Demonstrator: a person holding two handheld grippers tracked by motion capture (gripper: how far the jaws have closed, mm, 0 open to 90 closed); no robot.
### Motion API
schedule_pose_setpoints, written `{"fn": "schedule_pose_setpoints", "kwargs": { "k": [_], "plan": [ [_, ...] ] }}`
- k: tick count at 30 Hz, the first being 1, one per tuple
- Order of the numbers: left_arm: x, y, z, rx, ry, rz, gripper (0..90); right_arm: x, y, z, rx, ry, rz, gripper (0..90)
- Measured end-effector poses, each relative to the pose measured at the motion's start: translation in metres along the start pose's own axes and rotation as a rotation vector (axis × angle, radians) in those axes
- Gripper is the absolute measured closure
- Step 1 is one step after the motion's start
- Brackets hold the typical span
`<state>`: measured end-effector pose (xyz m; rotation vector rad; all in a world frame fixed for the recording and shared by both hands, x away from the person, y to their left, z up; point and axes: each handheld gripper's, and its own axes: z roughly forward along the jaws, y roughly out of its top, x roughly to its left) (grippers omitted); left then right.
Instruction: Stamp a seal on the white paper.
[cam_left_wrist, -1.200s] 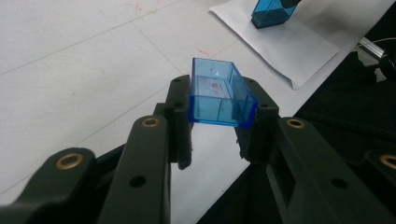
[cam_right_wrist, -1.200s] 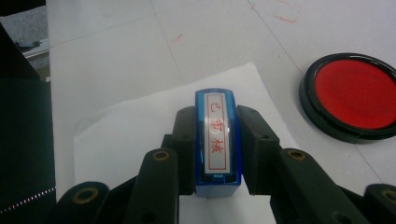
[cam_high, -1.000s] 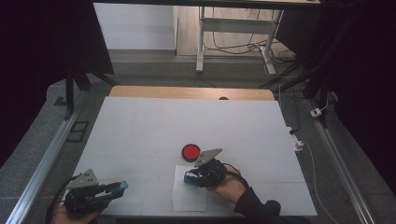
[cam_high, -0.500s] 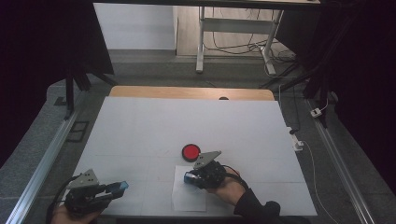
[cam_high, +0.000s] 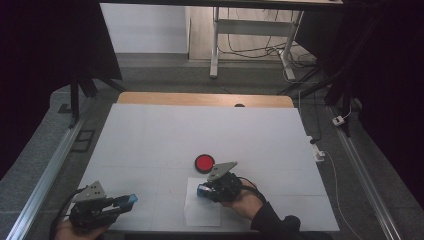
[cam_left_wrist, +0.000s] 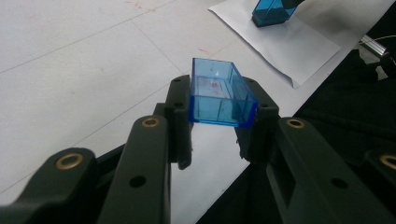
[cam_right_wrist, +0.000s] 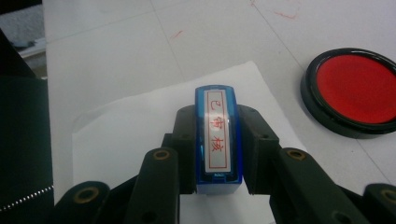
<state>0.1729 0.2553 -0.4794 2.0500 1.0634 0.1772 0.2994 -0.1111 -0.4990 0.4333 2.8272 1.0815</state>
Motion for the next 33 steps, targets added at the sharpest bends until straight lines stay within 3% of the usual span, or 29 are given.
{"fn": "schedule_pose_setpoints", "kwargs": {
  "k": [5,12,17,24,33],
  "plan": [
    [0.0,0.0,0.0,0.001,0.0,0.0,68.0,-0.006,-0.003,0.0,-0.021,0.035,0.048,70.6],
    [0.0,0.0,0.0,0.001,-0.001,0.0,68.0,-0.011,-0.004,0.0,-0.029,0.059,0.075,70.6],
    [0.0,0.0,0.0,0.002,-0.001,-0.001,68.0,-0.005,-0.003,0.0,-0.019,0.032,0.039,70.6],
    [0.0,0.0,0.0,0.003,0.001,-0.001,68.0,0.004,0.001,0.001,0.01,-0.021,-0.051,70.5],
    [0.001,0.0,0.0,0.002,-0.003,-0.003,68.1,-0.003,-0.001,0.0,-0.011,0.026,-0.002,70.1]
  ]
}}
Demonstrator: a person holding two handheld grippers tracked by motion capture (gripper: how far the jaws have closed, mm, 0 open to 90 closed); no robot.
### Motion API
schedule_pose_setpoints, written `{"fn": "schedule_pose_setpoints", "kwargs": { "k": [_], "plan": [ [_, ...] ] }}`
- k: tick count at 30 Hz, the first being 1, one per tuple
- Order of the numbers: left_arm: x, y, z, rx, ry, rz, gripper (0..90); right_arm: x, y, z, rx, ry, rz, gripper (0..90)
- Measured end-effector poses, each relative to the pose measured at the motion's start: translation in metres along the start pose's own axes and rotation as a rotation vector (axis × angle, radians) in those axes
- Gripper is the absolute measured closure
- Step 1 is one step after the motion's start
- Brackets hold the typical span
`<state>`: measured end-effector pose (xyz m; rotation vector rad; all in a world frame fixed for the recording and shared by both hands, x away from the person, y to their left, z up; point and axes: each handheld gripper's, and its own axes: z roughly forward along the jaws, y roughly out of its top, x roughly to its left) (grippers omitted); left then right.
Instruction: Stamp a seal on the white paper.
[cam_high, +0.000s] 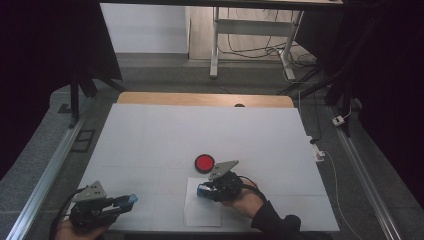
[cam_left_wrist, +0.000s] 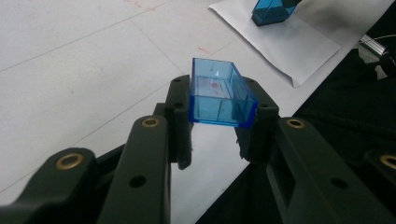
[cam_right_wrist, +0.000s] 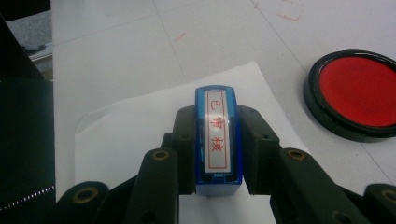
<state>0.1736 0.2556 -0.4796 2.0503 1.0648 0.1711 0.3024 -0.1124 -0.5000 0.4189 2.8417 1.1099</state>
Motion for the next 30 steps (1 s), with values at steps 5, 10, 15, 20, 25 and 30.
{"fn": "schedule_pose_setpoints", "kwargs": {
  "k": [5,10,15,20,25,30],
  "plan": [
    [0.0,0.0,0.0,0.0,-0.003,-0.002,68.0,0.001,0.003,0.0,0.014,-0.012,-0.031,69.9],
    [0.001,0.0,0.0,-0.002,-0.004,-0.003,68.0,0.001,0.004,0.0,0.013,-0.017,-0.032,69.9],
    [0.0,0.0,0.0,-0.004,-0.004,-0.004,68.0,0.004,0.007,-0.001,-0.02,-0.007,-0.032,69.9],
    [0.0,0.0,0.0,-0.004,-0.005,-0.006,68.0,0.005,0.01,-0.006,-0.034,-0.018,-0.056,69.9],
    [0.001,0.0,0.0,-0.005,-0.004,-0.004,68.0,0.003,0.011,-0.011,-0.06,-0.024,-0.042,69.9],
    [0.001,0.0,0.0,-0.004,-0.005,-0.004,68.0,0.0,0.013,-0.02,-0.09,-0.026,-0.015,69.9]
  ]
}}
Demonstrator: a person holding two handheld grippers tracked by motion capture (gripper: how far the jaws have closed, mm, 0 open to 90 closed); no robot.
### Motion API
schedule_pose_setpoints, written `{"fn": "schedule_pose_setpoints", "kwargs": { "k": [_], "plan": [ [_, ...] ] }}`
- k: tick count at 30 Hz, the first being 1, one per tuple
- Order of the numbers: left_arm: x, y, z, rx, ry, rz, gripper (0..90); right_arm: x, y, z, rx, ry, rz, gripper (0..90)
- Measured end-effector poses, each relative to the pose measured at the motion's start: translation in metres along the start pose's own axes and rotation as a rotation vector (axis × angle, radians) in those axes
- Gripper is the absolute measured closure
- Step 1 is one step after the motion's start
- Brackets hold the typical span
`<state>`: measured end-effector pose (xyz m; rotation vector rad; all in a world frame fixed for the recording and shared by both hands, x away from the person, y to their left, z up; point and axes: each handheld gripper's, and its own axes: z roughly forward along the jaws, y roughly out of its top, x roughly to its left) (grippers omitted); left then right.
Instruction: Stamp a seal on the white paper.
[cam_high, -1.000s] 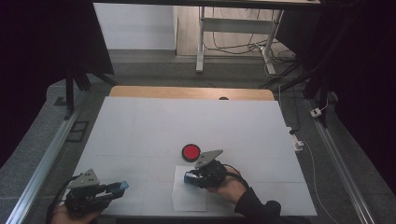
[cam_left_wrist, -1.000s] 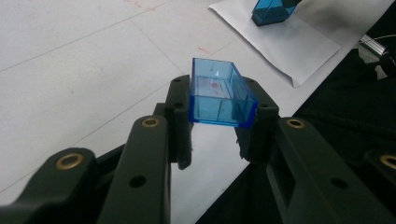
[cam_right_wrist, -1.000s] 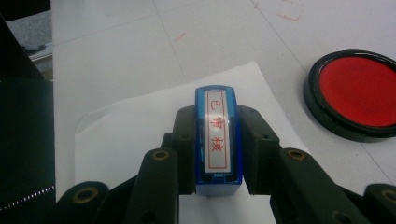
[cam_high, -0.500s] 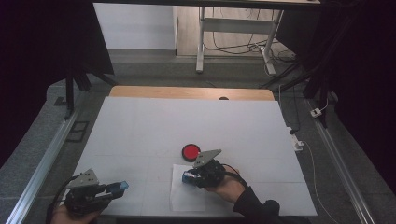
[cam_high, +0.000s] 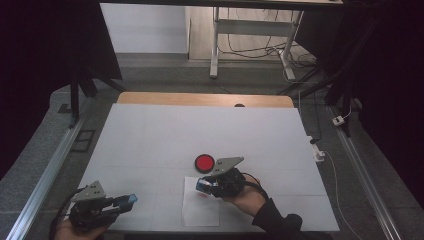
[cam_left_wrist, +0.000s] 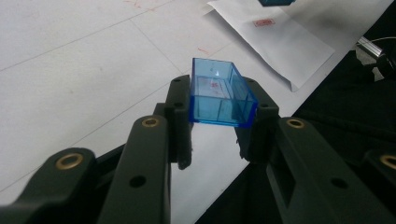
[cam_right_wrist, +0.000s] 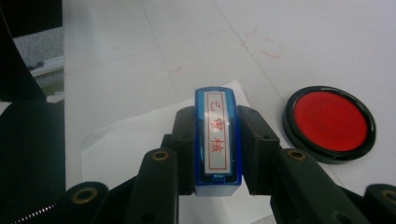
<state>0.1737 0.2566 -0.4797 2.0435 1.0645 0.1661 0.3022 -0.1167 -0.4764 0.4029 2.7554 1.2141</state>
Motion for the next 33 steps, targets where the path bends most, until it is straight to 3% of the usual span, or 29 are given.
{"fn": "schedule_pose_setpoints", "kwargs": {
  "k": [14,33],
  "plan": [
    [0.0,0.0,0.0,-0.003,-0.001,0.0,68.0,0.0,0.006,-0.02,-0.05,-0.003,0.029,70.0],
    [-0.001,0.0,0.0,0.0,-0.004,0.011,67.9,-0.001,0.011,-0.041,-0.135,0.033,0.068,69.9]
  ]
}}
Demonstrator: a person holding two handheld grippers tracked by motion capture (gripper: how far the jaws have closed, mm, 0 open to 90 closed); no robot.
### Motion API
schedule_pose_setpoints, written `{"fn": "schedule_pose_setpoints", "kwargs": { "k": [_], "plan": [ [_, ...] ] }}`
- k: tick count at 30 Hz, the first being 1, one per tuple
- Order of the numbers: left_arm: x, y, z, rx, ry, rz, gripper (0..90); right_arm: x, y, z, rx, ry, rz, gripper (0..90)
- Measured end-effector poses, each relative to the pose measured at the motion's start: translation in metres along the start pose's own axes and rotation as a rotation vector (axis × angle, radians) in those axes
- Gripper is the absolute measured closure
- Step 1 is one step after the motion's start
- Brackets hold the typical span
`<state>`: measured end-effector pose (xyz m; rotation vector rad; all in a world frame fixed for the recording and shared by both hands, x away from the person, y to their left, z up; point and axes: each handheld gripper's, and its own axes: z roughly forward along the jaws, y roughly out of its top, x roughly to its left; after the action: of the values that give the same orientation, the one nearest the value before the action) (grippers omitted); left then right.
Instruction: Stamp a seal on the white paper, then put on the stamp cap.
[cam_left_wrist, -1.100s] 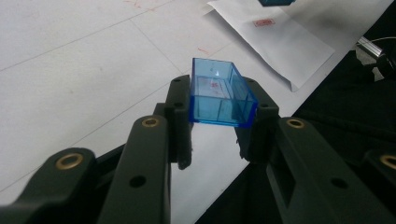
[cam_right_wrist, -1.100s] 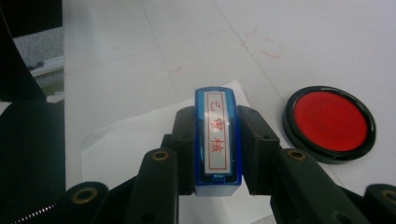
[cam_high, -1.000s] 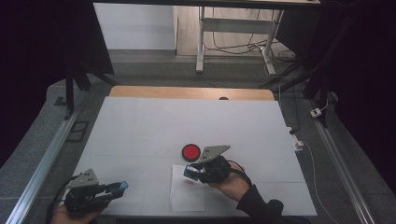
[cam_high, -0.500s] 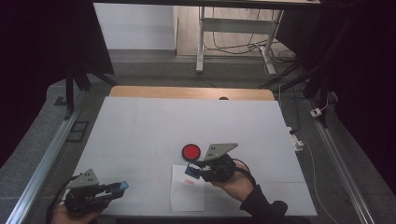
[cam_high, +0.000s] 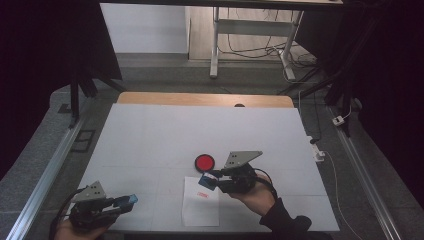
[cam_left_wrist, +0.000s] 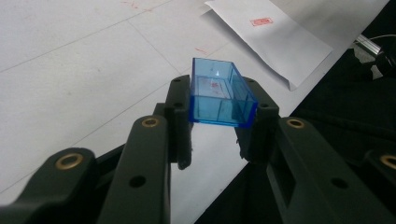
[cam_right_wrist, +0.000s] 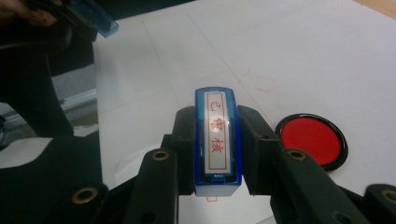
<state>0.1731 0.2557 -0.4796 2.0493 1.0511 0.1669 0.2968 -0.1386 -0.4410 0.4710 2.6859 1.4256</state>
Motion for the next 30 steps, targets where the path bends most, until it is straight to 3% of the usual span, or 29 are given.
{"fn": "schedule_pose_setpoints", "kwargs": {
  "k": [9,30],
  "plan": [
    [0.0,0.0,0.0,0.002,-0.001,0.001,67.9,0.002,0.003,-0.01,-0.043,0.01,0.0,69.9],
    [-0.002,0.003,0.0,-0.011,-0.018,0.016,67.9,0.001,0.005,-0.014,-0.052,0.018,-0.012,69.9]
  ]
}}
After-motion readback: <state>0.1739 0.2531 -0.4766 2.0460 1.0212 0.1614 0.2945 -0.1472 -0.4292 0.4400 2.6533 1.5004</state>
